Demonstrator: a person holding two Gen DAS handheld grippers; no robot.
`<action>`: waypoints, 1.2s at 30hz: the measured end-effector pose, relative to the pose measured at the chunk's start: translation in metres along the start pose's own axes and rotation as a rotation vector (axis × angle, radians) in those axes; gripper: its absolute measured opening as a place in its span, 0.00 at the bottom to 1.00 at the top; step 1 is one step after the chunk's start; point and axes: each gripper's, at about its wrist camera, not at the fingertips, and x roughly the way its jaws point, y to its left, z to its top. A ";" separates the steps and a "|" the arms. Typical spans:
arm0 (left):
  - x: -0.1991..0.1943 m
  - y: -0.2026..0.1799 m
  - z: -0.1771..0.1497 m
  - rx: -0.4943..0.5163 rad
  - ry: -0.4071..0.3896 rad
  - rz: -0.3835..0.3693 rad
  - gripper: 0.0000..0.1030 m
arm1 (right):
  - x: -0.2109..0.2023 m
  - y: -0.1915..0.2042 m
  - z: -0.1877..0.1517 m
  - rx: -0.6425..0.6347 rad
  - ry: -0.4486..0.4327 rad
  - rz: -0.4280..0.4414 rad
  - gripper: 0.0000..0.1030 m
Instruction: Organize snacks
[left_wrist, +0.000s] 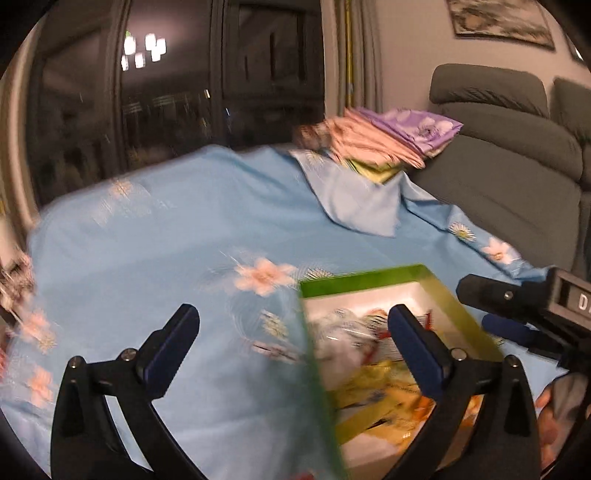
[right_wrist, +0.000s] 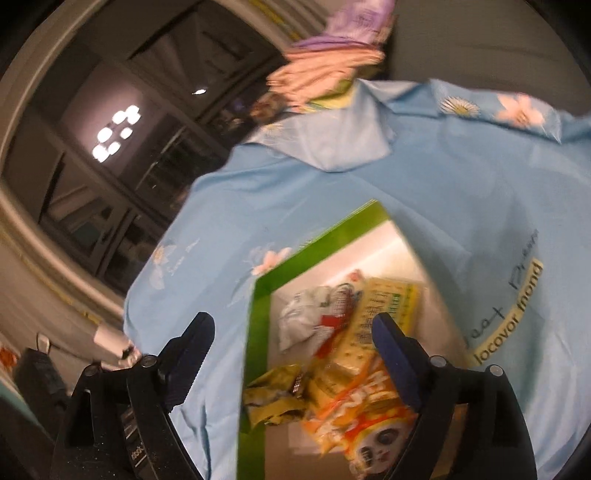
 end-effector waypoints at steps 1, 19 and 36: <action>-0.006 0.004 0.000 0.015 -0.012 0.011 1.00 | 0.000 0.009 -0.003 -0.029 -0.004 0.001 0.86; -0.083 0.118 -0.056 -0.035 0.011 0.273 1.00 | 0.029 0.144 -0.093 -0.517 0.034 0.028 0.90; -0.041 0.210 -0.156 -0.214 0.265 0.395 1.00 | 0.116 0.172 -0.186 -0.737 0.198 -0.097 0.90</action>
